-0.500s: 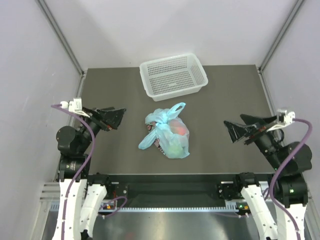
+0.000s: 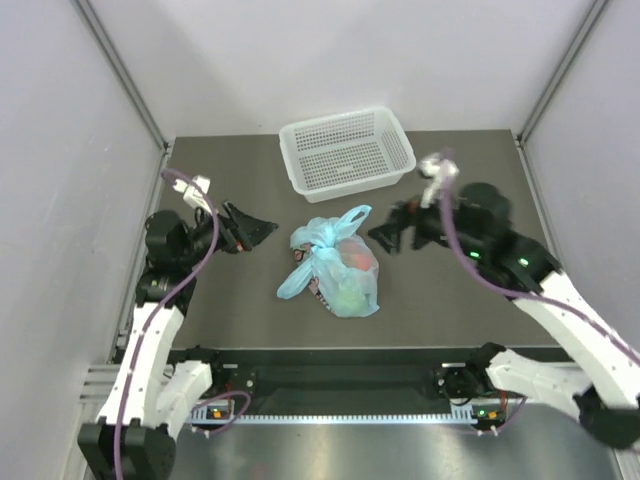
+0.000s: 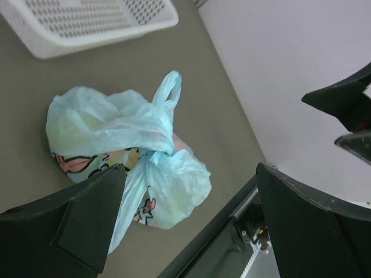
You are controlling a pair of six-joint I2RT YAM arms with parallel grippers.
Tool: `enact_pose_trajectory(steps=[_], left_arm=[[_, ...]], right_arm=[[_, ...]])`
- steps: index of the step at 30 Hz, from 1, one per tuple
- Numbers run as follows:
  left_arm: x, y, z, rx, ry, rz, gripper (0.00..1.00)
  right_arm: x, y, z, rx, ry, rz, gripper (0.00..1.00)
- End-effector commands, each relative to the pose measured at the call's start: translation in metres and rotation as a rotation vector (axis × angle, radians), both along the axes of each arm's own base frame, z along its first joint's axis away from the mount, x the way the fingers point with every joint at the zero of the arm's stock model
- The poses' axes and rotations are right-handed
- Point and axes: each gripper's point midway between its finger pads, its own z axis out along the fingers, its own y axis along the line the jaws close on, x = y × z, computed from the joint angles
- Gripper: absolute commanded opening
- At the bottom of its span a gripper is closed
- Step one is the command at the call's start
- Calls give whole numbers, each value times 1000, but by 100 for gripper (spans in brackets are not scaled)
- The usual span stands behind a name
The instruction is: Untie the knot of the plastic bag and take out the fruit
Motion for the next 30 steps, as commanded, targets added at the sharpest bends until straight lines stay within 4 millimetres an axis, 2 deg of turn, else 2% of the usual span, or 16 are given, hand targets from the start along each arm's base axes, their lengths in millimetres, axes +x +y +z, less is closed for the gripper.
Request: enact_pose_trajectory(steps=[1,2,7,8,10,13,15,16,19,22,23,25,26,27,28,30], left_arm=[[10,-1,5,62,-20,-17,99],[13,0,5,67,-22,-2,99],[33,6,-2,97,17,78,99],[35,5,-4,101,26,81,99],[42,5,-12,112,55,104,99],[45,-11,-22,151,91,87,99],[49,-27,-27,221,90,90,99],[48,-35,-31,242,100,81,99],[58,-36,-41,249,130,109,99],[66,-36,-58,276,162,128,99],[68,-35,-66,287,179,136,99],[73,-36,-72,288,184,148,99],[74,-37,-80,288,198,146,99],[77,-40,-80,279,198,146,99],[76,-45,-83,280,203,133,99],[78,-55,-89,270,220,115,99]], right_arm=[[29,9,2,-281,-114,-173,100],[31,29,-13,-345,-107,-135,100],[37,72,-37,-500,-130,-130,100],[33,86,-52,-536,-120,-104,100],[31,92,-68,-576,-105,-105,100],[17,113,-105,-599,-51,-32,100],[10,120,-119,-597,-24,-4,100],[6,119,-131,-618,-12,-4,100],[4,116,-152,-626,14,-12,96],[0,114,-173,-649,36,16,83],[-2,117,-176,-634,43,39,69],[-2,113,-182,-623,56,51,49],[-3,115,-182,-600,55,64,25],[-3,115,-180,-587,52,70,14],[-5,110,-182,-578,54,79,4],[-11,113,-179,-535,43,135,0]])
